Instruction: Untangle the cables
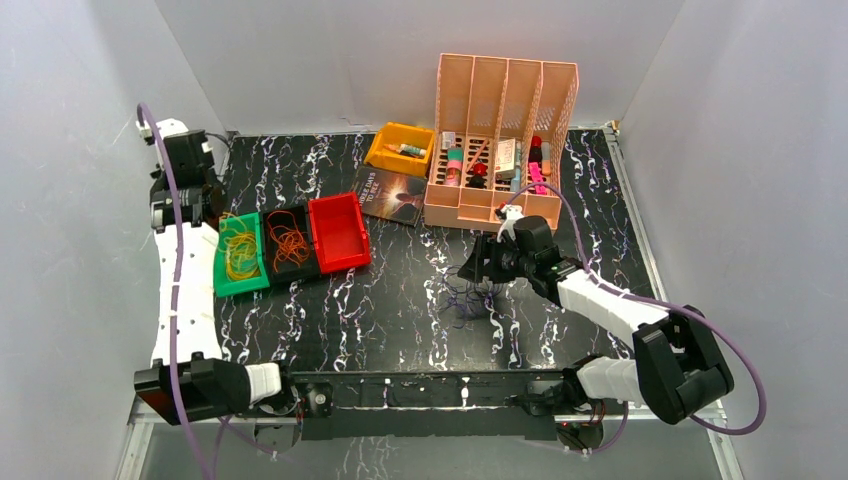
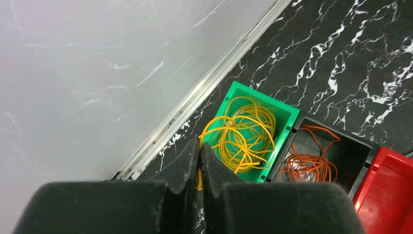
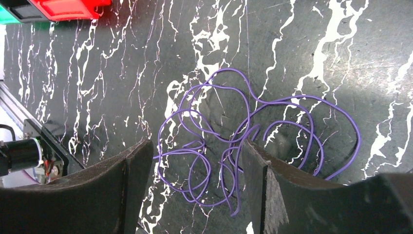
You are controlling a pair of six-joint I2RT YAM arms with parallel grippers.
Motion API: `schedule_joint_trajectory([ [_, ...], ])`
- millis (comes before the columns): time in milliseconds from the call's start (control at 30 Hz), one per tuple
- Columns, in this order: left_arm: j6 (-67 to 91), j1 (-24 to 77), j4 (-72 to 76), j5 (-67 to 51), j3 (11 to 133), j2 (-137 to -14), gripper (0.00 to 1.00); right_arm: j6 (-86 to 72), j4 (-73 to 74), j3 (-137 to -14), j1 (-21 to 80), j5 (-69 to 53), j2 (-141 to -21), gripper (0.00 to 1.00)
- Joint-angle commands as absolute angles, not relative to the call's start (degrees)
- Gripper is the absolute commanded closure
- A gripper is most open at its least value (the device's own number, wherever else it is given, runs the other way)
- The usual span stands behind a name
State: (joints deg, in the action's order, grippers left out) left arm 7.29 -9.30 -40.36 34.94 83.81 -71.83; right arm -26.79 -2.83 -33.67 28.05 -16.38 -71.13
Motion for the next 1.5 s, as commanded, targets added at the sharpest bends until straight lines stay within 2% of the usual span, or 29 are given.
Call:
schedule_joint_trajectory([
  [0,10.4,-11.7,-41.1,31.6,79.1,-70.0,1.00,-26.2,-3.0,-36.8,28.3,-18.0,-71.8,0.25],
  [533,13.9,-14.1,-35.0,23.0,69.4,-75.5,1.00,-27.7,-3.8,-37.3,28.4,-19.3,-72.9,0.25],
  [933,12.6,-18.5,-31.9,21.2,69.1,-81.0,1.00,-28.3,-4.4,-34.0,28.4,-17.1,-68.5,0.24],
  [1300,13.2,-21.1,-31.8,25.4,73.3,-85.6,1.00,-27.7,-7.5,-32.3,28.4,-17.0,-70.3,0.24],
  [1467,13.2,-22.0,-32.3,30.9,74.5,-86.0,1.00,-26.9,-7.9,-32.4,28.4,-17.1,-71.3,0.23],
])
